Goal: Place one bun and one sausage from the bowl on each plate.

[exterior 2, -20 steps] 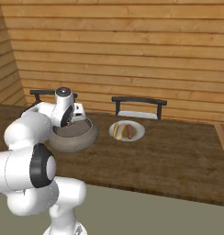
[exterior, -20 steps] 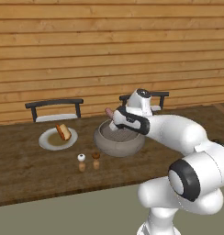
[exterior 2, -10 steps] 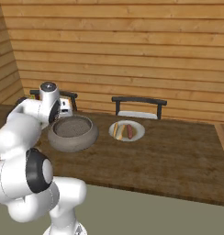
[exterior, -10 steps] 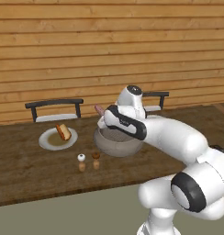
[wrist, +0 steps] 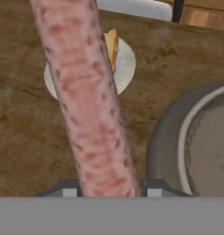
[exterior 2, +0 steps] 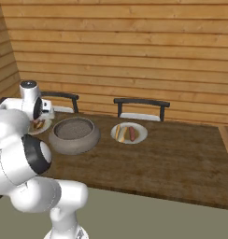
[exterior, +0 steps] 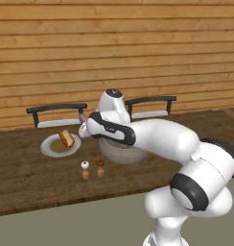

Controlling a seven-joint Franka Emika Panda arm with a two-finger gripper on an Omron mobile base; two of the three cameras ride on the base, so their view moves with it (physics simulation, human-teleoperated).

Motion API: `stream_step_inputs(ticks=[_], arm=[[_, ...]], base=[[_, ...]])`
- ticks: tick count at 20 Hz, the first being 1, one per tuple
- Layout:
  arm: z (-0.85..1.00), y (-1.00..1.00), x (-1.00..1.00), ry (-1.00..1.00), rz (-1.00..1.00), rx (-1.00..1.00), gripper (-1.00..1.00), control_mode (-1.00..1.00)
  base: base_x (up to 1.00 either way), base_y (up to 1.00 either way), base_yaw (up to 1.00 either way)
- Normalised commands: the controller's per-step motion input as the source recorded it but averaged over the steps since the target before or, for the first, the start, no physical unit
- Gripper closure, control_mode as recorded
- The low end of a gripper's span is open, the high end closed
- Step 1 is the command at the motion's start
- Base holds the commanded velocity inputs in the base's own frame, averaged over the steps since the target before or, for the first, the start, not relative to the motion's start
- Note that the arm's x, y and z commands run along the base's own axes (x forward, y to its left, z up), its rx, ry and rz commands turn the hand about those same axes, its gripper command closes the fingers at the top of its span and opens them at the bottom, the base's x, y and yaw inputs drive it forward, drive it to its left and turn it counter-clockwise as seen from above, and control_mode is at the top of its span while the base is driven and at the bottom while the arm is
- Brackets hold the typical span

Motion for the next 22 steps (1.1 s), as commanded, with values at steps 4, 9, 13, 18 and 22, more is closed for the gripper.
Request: stream_step_inputs(ticks=[4, 9, 13, 18, 22], arm=[[-0.01, 0.73, 0.0, 0.32, 0.0, 0.0, 1.0, -1.0], [-0.21, 0.66, 0.0, 0.25, 0.0, 0.0, 1.0, -1.0], [-0.6, 0.59, 0.0, 0.05, 0.0, 0.0, 1.0, -1.0], [-0.34, 0.15, 0.31, 0.0, 0.0, -0.03, 1.0, -1.0], [-0.28, 0.0, 0.46, 0.0, -0.04, -0.08, 1.0, -1.0]], base=[[0.0, 0.0, 0.0], [0.0, 0.0, 0.0], [0.0, 0.0, 0.0], [0.0, 0.0, 0.0], [0.0, 0.0, 0.0]])
